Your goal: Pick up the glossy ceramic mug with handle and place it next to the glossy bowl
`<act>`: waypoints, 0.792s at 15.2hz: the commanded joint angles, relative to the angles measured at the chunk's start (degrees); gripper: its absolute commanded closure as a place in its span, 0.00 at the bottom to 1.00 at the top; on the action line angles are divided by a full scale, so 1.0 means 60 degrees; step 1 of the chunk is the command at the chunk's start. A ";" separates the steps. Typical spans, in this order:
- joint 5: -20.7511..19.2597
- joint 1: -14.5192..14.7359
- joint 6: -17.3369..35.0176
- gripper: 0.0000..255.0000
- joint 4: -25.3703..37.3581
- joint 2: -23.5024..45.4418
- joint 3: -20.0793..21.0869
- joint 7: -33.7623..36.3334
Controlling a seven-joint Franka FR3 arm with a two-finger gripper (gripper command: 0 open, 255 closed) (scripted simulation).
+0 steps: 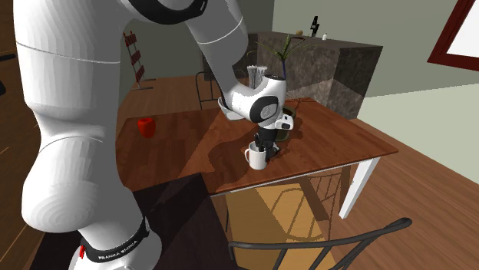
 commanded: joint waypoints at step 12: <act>0.0115 -0.0054 -0.0448 1.00 -0.0004 -0.0457 0.0069 -0.0060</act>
